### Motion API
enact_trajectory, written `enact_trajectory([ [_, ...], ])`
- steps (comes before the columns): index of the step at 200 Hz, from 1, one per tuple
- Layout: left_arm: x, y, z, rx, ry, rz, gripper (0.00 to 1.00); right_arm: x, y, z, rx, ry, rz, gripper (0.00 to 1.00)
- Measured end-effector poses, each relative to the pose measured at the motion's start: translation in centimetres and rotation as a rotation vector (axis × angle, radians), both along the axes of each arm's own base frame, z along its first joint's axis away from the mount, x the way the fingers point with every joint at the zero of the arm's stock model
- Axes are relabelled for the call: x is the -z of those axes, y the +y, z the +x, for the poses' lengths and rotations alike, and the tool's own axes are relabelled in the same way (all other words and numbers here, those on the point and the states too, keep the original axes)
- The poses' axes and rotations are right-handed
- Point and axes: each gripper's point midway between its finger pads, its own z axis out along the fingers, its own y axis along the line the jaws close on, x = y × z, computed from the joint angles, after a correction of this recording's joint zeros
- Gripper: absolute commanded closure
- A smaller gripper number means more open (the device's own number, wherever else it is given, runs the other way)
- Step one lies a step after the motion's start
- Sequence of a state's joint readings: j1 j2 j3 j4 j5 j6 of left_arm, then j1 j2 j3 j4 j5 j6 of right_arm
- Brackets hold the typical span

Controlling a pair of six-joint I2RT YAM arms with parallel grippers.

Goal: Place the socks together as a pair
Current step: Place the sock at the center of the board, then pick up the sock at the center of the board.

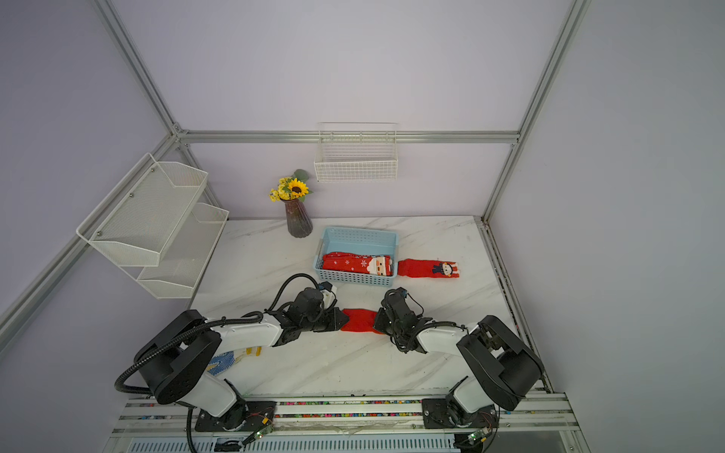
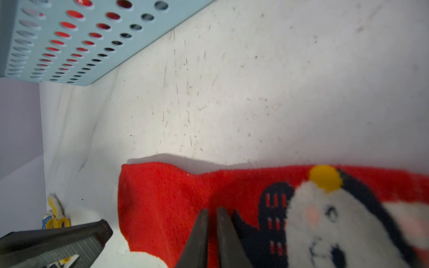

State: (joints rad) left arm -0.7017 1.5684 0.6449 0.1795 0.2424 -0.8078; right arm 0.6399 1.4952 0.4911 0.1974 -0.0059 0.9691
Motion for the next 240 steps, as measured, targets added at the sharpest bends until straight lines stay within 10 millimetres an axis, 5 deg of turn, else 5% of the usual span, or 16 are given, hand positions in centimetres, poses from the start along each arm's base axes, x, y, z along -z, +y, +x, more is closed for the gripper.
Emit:
enact_trajectory([
  [50, -0.7, 1.5, 0.4, -0.032, -0.048, 0.071, 0.78, -1.6, -0.3, -0.4, -0.002, -0.017, 0.012, 0.8],
  [89, -2.1, 3.1, 1.5, -0.078, -0.109, 0.16, 0.67, -10.8, -1.3, 2.5, 0.043, -0.224, 0.069, 0.67],
  [116, -2.4, 5.3, 2.3, -0.124, -0.104, 0.221, 0.64, -16.4, -6.4, 6.5, 0.174, -0.357, 0.039, 0.66],
  [144, -4.5, 9.0, 3.3, -0.213, -0.122, 0.234, 0.52, -19.1, -13.7, 10.5, 0.325, -0.407, -0.023, 0.66],
  [167, -8.2, 11.7, 4.1, -0.3, -0.213, 0.195, 0.17, -19.3, -18.7, 13.0, 0.427, -0.401, -0.079, 0.68],
  [185, -10.3, 13.6, 3.7, -0.366, -0.282, 0.165, 0.01, -18.0, -21.6, 13.8, 0.484, -0.367, -0.12, 0.68],
  [240, -9.9, 17.0, 2.1, -0.457, -0.327, 0.172, 0.0, -13.4, -30.1, 14.9, 0.615, -0.239, -0.215, 0.68],
])
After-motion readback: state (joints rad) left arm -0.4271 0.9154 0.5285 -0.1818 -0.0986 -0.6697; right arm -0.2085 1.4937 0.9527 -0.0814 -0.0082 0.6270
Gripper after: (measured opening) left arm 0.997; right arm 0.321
